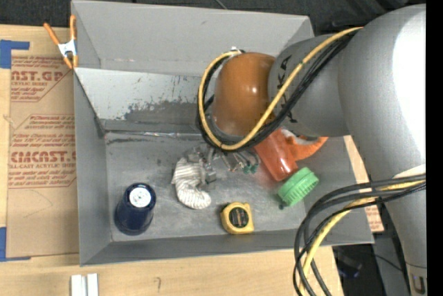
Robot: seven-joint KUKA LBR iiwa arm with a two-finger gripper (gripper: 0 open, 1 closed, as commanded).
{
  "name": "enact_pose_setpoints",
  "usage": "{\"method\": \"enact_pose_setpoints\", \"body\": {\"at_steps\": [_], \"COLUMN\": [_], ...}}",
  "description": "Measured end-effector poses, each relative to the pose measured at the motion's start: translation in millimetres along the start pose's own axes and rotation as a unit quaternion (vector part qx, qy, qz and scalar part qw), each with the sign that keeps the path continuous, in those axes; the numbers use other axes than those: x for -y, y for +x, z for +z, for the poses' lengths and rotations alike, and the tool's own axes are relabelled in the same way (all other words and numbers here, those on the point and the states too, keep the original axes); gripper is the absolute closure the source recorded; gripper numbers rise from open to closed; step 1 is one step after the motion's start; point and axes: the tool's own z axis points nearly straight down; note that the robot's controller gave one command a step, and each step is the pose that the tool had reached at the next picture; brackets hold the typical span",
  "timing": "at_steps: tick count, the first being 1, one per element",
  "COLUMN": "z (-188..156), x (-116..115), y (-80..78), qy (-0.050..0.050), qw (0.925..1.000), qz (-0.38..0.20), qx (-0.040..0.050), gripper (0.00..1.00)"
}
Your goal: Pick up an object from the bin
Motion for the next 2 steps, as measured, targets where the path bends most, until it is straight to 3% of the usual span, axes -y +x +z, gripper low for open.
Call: {"method": "enact_pose_setpoints", "body": {"at_steps": [2], "z": [0.0], "x": [0.0], "y": [0.0], "qy": [0.0], "qw": [1.0], "qz": [0.0], "qx": [0.0], "gripper": [1.0]}}
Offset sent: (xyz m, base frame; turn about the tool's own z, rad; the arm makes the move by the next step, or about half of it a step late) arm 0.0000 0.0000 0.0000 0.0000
